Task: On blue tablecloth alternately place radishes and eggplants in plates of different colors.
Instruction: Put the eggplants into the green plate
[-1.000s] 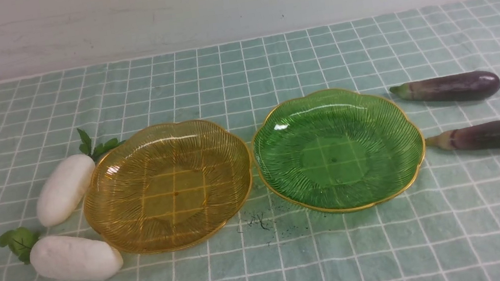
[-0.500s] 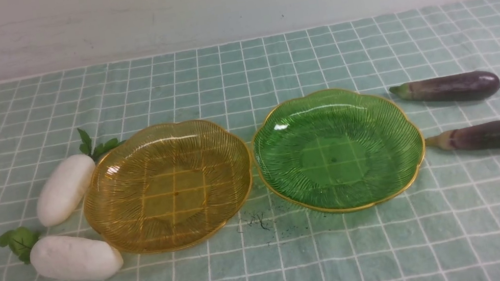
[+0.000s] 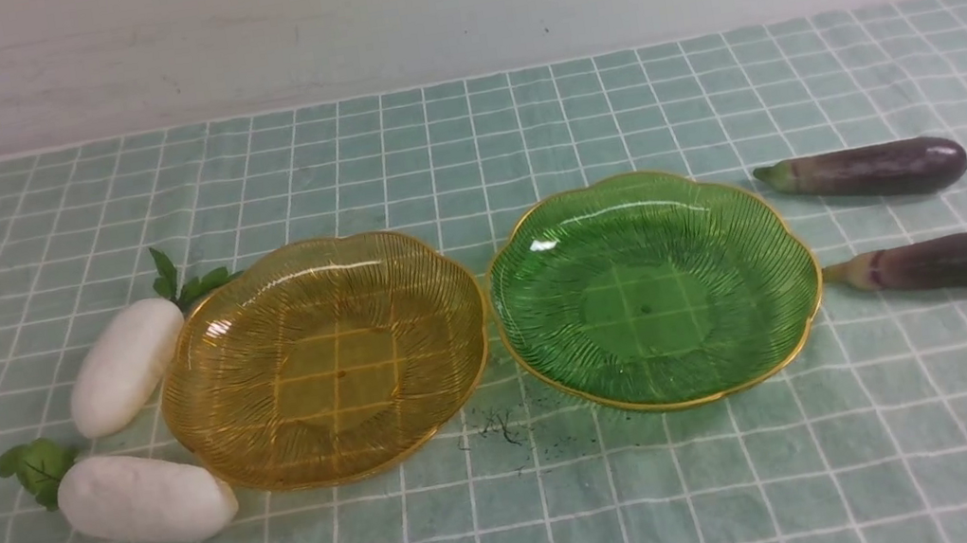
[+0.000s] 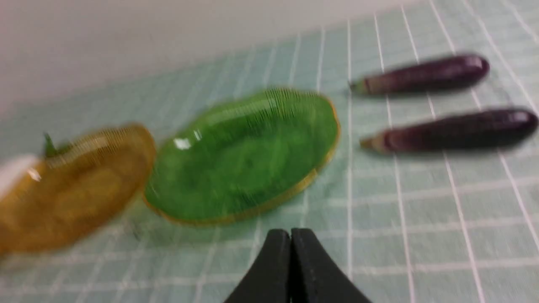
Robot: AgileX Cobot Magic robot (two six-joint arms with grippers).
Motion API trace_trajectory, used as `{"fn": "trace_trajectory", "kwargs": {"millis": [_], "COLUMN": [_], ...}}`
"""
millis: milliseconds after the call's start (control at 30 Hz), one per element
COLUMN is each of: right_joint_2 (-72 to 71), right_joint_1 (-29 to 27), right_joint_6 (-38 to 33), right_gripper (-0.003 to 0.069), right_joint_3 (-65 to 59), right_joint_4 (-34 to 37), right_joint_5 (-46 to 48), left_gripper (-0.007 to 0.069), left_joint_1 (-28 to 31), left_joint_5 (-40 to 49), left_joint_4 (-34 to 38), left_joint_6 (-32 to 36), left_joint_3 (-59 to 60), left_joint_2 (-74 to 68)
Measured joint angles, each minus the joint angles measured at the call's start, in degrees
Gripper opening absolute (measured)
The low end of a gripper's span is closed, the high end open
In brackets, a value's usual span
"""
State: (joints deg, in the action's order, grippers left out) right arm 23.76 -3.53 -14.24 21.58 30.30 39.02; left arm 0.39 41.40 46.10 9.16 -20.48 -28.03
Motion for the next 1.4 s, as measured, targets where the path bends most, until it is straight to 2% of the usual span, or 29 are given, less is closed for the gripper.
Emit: {"fn": "trace_trajectory", "kwargs": {"millis": [200, 467, 600, 633, 733, 800, 833, 867, 933, 1167, 1267, 1333, 1400], "right_joint_2": [21.8, 39.5, 54.1, 54.6, 62.4, 65.1, 68.5, 69.3, 74.4, 82.7, 86.0, 86.8, 88.9], "right_joint_1": [0.0, 0.0, 0.0, 0.0, 0.0, 0.0, 0.0, 0.0, 0.0, 0.7, 3.3, 4.1, 6.1], "right_joint_6": [5.5, 5.7, 3.4, 3.4, 2.1, 0.9, -0.9, -1.2, -4.0, -10.2, -15.0, -15.5, -16.1], "right_gripper": [-0.0006, 0.0048, 0.0194, 0.0201, 0.034, 0.0387, 0.0444, 0.0456, 0.0518, 0.0552, 0.0553, 0.0553, 0.0554], "right_joint_3": [9.6, 22.4, 32.6, 32.6, 37.9, 39.6, 41.9, 42.2, 46.0, 52.9, 55.1, 55.5, 56.4], "right_joint_4": [-11.5, -15.6, -21.1, -21.3, -24.6, -26.2, -28.0, -28.6, -31.4, -36.4, -41.5, -43.1, -47.5], "right_joint_5": [4.6, 3.8, 4.6, 4.7, 5.5, 5.5, 5.2, 5.2, 5.2, 6.5, 6.7, 6.7, 6.6], "left_gripper": [-0.0007, -0.0003, 0.0016, 0.0017, 0.005, 0.0062, 0.0085, 0.0085, 0.0137, 0.0233, 0.0277, 0.0286, 0.0298], "left_joint_1": [0.0, 0.0, 0.0, 0.0, 0.0, 0.0, 0.0, 0.0, 0.0, 0.0, 0.0, 0.0, 0.0], "left_joint_5": [8.3, 8.1, 7.8, 7.8, 7.8, 7.7, 7.7, 7.7, 7.7, 7.6, 7.5, 7.5, 7.5], "left_joint_4": [-6.2, -6.5, -6.5, -6.5, -6.5, -6.5, -6.6, -6.6, -6.6, -6.6, -6.6, -6.6, -6.6], "left_joint_6": [5.8, 9.8, 10.6, 10.6, 10.6, 10.6, 10.7, 10.7, 10.8, 10.9, 10.9, 11.0, 11.0], "left_joint_3": [-6.9, -10.7, -10.7, -10.7, -10.9, -11.0, -11.0, -11.0, -11.0, -11.0, -11.0, -11.0, -11.0], "left_joint_2": [-19.6, -29.0, -29.7, -29.7, -29.7, -29.7, -29.7, -29.7, -29.7, -29.7, -29.7, -29.7, -29.7]}}
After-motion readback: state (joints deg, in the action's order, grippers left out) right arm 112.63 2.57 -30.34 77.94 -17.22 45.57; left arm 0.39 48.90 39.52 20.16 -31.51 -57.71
